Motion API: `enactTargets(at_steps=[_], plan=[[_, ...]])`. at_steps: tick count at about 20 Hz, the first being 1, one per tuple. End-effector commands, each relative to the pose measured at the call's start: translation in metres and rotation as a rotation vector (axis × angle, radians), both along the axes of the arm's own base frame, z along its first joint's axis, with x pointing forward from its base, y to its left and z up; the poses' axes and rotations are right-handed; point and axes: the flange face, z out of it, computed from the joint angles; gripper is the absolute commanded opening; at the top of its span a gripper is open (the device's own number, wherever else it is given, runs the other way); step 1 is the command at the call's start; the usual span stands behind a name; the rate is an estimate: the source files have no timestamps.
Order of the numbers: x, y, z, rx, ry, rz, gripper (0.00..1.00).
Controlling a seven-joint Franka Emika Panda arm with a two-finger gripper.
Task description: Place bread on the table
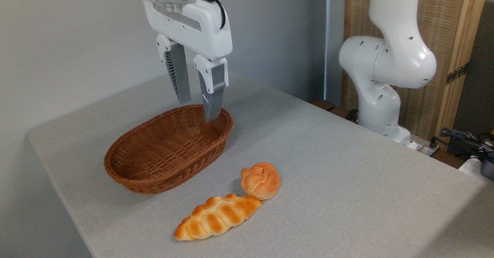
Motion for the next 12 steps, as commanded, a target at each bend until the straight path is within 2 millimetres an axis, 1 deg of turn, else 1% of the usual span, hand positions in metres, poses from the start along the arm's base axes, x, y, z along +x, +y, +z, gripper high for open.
enactTargets(at_steps=[1,6,8,10,12], plan=[[0.0155,-0.0052,0.0069,-0.019,0.040,-0.010,1.00],[0.0150,-0.0050,0.0063,-0.015,0.041,-0.014,1.00],[0.0134,-0.0130,0.0036,-0.009,0.047,-0.029,1.00],[0.0138,-0.0072,0.0036,-0.009,0.047,-0.020,1.00],[0.0144,-0.0055,0.0033,-0.010,0.044,-0.018,1.00]])
